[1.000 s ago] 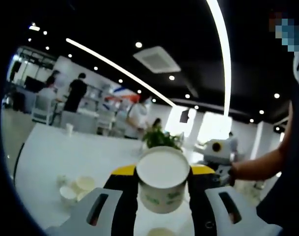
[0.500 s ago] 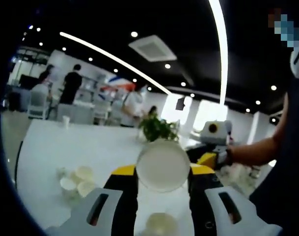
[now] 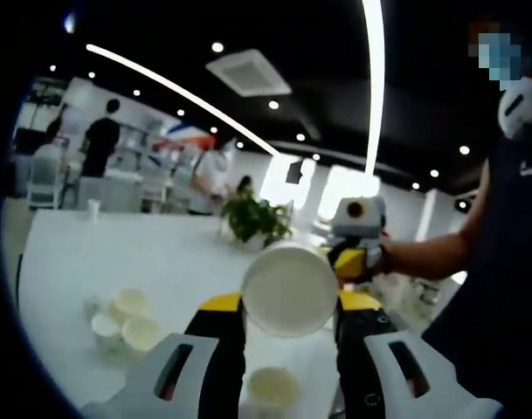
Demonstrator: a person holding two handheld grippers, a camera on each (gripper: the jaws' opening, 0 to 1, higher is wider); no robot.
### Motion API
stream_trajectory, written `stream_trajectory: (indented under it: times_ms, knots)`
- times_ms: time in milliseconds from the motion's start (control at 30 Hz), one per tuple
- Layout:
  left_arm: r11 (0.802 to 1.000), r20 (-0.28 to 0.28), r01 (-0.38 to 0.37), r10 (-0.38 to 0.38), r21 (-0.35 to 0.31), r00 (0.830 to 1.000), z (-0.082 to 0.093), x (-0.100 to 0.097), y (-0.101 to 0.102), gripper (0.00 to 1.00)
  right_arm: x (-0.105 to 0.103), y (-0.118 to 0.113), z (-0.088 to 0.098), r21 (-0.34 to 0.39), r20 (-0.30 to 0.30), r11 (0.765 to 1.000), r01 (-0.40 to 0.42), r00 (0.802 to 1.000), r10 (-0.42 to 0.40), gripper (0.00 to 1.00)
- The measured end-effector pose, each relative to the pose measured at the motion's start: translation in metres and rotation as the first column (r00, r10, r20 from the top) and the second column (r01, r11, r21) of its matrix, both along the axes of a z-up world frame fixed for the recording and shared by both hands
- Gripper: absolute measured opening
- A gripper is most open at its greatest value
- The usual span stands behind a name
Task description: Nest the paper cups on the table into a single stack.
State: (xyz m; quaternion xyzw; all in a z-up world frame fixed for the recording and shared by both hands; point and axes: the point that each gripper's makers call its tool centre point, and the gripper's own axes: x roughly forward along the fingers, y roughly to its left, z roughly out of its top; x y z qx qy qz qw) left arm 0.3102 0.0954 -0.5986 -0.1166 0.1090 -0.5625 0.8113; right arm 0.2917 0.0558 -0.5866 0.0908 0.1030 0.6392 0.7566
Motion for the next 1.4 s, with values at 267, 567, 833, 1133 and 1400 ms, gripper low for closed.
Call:
stream_trajectory:
  times_ms: [267, 567, 833, 1133, 1400]
  knots:
    - [0.999, -0.012, 0.018, -0.019, -0.031, 1.0, 0.001, -0.005, -0.007, 0.38, -0.012, -0.003, 0.012, 0.045, -0.075, 0.997, -0.062, 0.995, 0.065, 0.0]
    - [0.999, -0.023, 0.019, -0.019, -0.026, 1.0, 0.0, -0.002, -0.006, 0.39, -0.016, -0.001, 0.014, 0.017, -0.086, 0.998, -0.06, 0.994, 0.061, 0.0]
    - [0.99, -0.017, -0.101, 0.103, 0.097, 0.995, -0.026, 0.029, 0.015, 0.64, 0.001, -0.007, 0.012, -0.094, -0.07, 0.995, 0.04, 0.996, -0.047, 0.0]
    - [0.929, 0.121, -0.282, 0.259, 0.239, 0.958, -0.043, 0.053, 0.039, 0.97, 0.013, -0.013, 0.024, -0.21, -0.012, 0.977, 0.03, 0.999, -0.033, 0.0]
    - [0.883, 0.141, -0.347, 0.318, 0.316, 0.937, -0.061, 0.058, 0.058, 0.98, 0.016, -0.017, 0.019, -0.353, 0.021, 0.935, 0.017, 1.0, -0.011, 0.0]
